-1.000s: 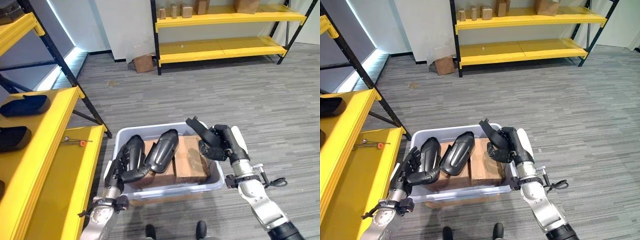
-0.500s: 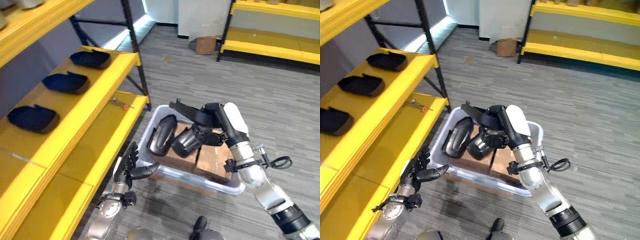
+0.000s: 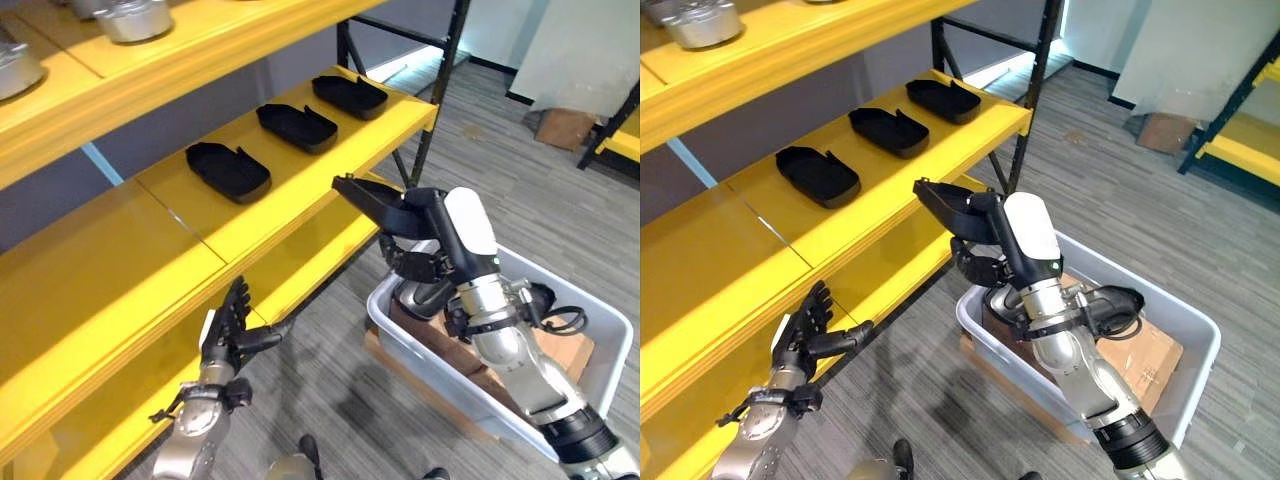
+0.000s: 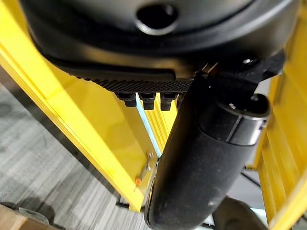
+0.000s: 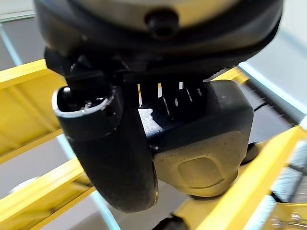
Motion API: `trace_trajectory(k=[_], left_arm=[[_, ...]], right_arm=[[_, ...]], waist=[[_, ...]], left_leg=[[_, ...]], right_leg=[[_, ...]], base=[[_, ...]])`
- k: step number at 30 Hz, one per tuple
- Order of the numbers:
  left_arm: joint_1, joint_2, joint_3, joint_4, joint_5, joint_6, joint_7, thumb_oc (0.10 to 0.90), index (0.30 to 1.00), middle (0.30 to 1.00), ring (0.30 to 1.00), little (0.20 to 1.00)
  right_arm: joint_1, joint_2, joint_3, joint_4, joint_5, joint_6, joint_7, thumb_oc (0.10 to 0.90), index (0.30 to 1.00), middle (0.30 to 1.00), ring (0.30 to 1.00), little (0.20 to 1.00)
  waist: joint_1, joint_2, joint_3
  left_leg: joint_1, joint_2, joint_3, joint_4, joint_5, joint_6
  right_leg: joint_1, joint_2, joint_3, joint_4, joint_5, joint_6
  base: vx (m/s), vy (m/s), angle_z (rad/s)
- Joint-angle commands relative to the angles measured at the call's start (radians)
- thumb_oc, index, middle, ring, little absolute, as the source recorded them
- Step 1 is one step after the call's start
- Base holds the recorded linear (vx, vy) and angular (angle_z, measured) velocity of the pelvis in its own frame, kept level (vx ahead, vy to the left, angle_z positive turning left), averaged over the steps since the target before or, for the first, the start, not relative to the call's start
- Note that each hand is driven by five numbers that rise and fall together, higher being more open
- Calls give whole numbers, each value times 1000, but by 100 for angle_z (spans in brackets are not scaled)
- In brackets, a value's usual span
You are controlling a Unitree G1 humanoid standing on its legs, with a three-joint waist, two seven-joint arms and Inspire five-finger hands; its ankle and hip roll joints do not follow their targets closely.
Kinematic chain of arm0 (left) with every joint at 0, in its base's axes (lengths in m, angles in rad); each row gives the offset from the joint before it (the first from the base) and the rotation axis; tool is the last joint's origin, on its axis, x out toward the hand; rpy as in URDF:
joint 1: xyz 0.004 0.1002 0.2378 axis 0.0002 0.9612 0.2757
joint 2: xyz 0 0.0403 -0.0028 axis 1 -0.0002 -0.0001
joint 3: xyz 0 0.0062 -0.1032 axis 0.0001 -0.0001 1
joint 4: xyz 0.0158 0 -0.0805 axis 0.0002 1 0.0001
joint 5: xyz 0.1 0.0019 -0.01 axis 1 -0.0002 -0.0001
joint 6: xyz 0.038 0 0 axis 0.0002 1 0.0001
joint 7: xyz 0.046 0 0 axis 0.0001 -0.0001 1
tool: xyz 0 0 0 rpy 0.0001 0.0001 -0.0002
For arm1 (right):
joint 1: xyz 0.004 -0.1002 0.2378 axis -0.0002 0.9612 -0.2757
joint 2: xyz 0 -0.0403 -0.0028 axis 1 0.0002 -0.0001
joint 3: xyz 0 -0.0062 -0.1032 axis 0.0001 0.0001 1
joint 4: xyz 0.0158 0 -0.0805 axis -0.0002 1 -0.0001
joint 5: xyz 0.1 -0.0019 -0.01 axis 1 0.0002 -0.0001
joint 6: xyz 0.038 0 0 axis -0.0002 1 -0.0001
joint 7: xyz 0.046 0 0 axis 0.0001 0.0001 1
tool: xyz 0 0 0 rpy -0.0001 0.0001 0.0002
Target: Move parts from the plastic box to the shelf.
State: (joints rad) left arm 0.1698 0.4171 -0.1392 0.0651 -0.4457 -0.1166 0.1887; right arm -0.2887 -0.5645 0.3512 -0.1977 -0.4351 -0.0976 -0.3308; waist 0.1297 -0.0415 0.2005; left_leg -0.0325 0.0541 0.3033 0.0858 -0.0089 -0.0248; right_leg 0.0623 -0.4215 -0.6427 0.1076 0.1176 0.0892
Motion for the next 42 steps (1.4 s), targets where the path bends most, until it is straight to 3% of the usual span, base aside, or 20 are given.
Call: trace_trajectory(k=[1,3,4,6,9,10,13,15,22,26,31,33,34,35,36,37,38,40,42], left_arm=[[-39,29,19,-139,56,-103,15,900,1000,1000,1000,1000],[-46,34,9,-129,59,-102,16,900,1000,1000,1000,1000],[-53,37,3,-124,60,-103,17,900,1000,1000,1000,1000],[-61,38,1,-119,66,-103,18,900,1000,1000,1000,1000],[-63,37,-6,-117,78,-97,9,900,1000,1000,1000,1000],[-65,33,-12,-115,80,-95,8,900,1000,1000,1000,1000],[-72,28,-24,-102,85,-92,-1,900,1000,1000,1000,1000],[-79,21,-31,-95,85,-93,-5,900,1000,1000,1000,1000],[-22,-1,3,-115,87,-88,-14,900,1000,1000,1000,1000],[-16,-4,0,-119,81,-87,-16,900,1000,1000,1000,1000],[-53,1,-34,-112,65,-94,-13,900,1000,1000,1000,1000],[-80,10,-48,-111,52,-93,-11,900,1000,1000,1000,1000],[-79,14,-48,-112,51,-90,-13,900,1000,1000,1000,1000],[-78,15,-49,-112,51,-90,-13,900,1000,1000,1000,1000],[-73,16,-48,-112,51,-89,-8,900,1000,1000,1000,1000],[-72,16,-49,-113,51,-88,-7,900,1000,1000,1000,1000],[-68,16,-46,-111,48,-86,-6,900,1000,1000,1000,1000],[-61,13,-42,-106,45,-87,-8,900,1000,1000,1000,1000],[-63,18,-43,-114,46,-86,-13,900,1000,1000,1000,1000]], right_arm=[[-185,-12,-1,-100,-93,-66,-46,400,300,300,300,300],[-191,-18,8,-98,-97,-63,-34,400,300,300,300,300],[-194,-26,10,-104,-105,-63,-30,400,300,300,300,300],[-199,-35,10,-119,-120,-65,-32,400,300,300,300,300],[-206,-47,3,-136,-146,-72,-38,400,300,300,300,300],[-211,-51,5,-139,-144,-77,-38,400,300,300,300,300],[-226,-48,3,-151,-141,-82,-48,400,300,300,300,300],[-204,-52,-12,-166,-141,-90,-51,400,300,300,300,300],[-148,-72,-48,-210,-117,-113,-47,400,300,300,300,300],[-146,-77,-53,-228,-108,-121,-47,400,300,300,300,300],[-166,-94,-58,-243,-94,-128,-70,400,300,300,300,300],[-183,-109,-54,-246,-95,-121,-83,400,300,300,300,300],[-178,-114,-62,-238,-87,-111,-95,400,300,300,300,300],[-176,-114,-62,-237,-87,-112,-95,400,300,300,300,300],[-166,-113,-68,-235,-76,-114,-104,400,300,300,300,300],[-165,-114,-68,-235,-75,-115,-104,400,300,300,300,300],[-159,-118,-73,-234,-76,-112,-108,400,300,300,300,300],[-153,-117,-79,-238,-85,-110,-107,400,300,300,300,300],[-145,-109,-83,-237,-99,-105,-106,400,300,300,300,300]], waist=[[16,7,-108],[4,8,-106],[-13,16,-97],[-26,35,-86],[-60,58,-70],[-79,64,-60],[-117,50,-42],[-134,26,-50],[-110,11,-119],[-105,3,-116],[-118,-7,-78],[-124,-20,-48],[-119,-35,-58],[-120,-35,-57],[-116,-30,-66],[-119,-28,-68],[-122,-19,-72],[-127,6,-94],[-119,23,-104]], left_leg=[[-19,-40,-55,1,-72,50],[-12,-65,-87,-12,-74,69],[-13,-76,-92,-18,-51,84],[-2,-90,-118,-30,-45,94],[27,-93,-157,-64,-31,102],[38,-94,-176,-75,-28,102],[60,-120,-230,-75,-36,100],[56,-145,-280,-61,-42,90],[78,-114,-275,-61,-50,63],[63,-105,-283,-26,-56,44],[-38,-98,-270,140,-73,-7],[-84,-26,-227,227,-37,-34],[-65,100,-233,163,-12,-40],[-57,102,-235,150,-6,-43],[-54,198,-260,79,82,-66],[-47,201,-263,61,93,-71],[-44,243,-248,17,141,-84],[7,243,-219,-86,122,-95],[16,219,-203,-104,115,-98]], right_leg=[[13,-61,57,93,22,126],[-21,-51,139,160,29,114],[-56,-25,194,188,39,85],[-116,30,282,240,2,64],[-219,147,344,306,-81,22],[-277,210,388,313,-118,7],[-350,314,495,257,-108,7],[-298,367,567,155,-99,5],[-145,381,543,-10,-104,-16],[-119,380,524,-35,-107,-24],[-107,361,478,-29,-126,-43],[-107,344,449,-7,-139,-58],[-99,318,436,-2,-152,-46],[-97,320,434,-2,-153,-47],[-91,302,431,3,-166,-30],[-91,306,427,5,-168,-33],[-87,294,417,10,-174,-24],[-94,291,403,26,-185,-14],[-89,275,396,29,-178,-9]], base=[[101,247,34],[64,204,54],[10,183,83],[30,159,91],[44,78,58],[64,30,38],[82,-33,29],[92,-98,68],[110,-120,40],[25,-116,12],[-68,-76,45],[-55,16,82],[37,73,87],[121,206,77],[77,105,43],[118,207,25],[83,106,23],[129,180,17],[136,213,9]])
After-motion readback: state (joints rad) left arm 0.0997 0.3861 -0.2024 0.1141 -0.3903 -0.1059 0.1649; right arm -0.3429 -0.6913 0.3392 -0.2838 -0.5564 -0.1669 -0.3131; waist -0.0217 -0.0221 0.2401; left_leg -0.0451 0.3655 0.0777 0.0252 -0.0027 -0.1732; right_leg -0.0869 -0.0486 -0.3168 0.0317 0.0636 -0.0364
